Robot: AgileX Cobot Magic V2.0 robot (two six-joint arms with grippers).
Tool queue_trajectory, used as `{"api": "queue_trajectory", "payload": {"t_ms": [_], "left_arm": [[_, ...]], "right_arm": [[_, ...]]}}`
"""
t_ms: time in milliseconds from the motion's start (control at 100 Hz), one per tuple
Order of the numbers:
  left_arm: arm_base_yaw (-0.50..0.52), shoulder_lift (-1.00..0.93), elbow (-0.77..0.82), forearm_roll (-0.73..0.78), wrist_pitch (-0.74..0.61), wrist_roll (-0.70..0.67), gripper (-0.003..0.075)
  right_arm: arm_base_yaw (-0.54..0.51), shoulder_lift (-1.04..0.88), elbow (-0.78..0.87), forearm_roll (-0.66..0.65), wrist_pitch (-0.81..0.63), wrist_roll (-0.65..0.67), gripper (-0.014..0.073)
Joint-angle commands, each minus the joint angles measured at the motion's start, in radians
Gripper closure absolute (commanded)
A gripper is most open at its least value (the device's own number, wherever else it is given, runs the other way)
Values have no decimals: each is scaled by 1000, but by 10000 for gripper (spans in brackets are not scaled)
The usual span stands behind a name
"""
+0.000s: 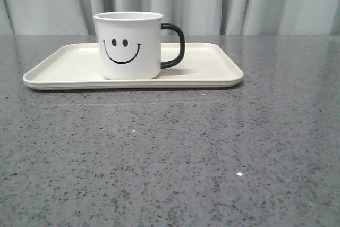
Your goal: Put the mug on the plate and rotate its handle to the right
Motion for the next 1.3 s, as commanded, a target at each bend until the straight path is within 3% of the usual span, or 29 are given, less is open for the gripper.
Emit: {"api": "queue_trajectory", "payload": {"t_ms": [0, 370, 760, 1290], "left_arm": [[-1, -32, 9, -9, -80, -2, 740], [-1, -30, 9, -9, -80, -2, 740], [-1, -30, 9, -9, -80, -2, 740], [-1, -30, 9, -9, -80, -2, 740]], "right_arm": [[-6, -43, 39, -13, -142, -4, 661], [-6, -280, 246, -13, -224, 3, 661], [-6, -278, 372, -12, -384, 48, 661], [-6, -278, 371, -12, -387, 54, 661]]}}
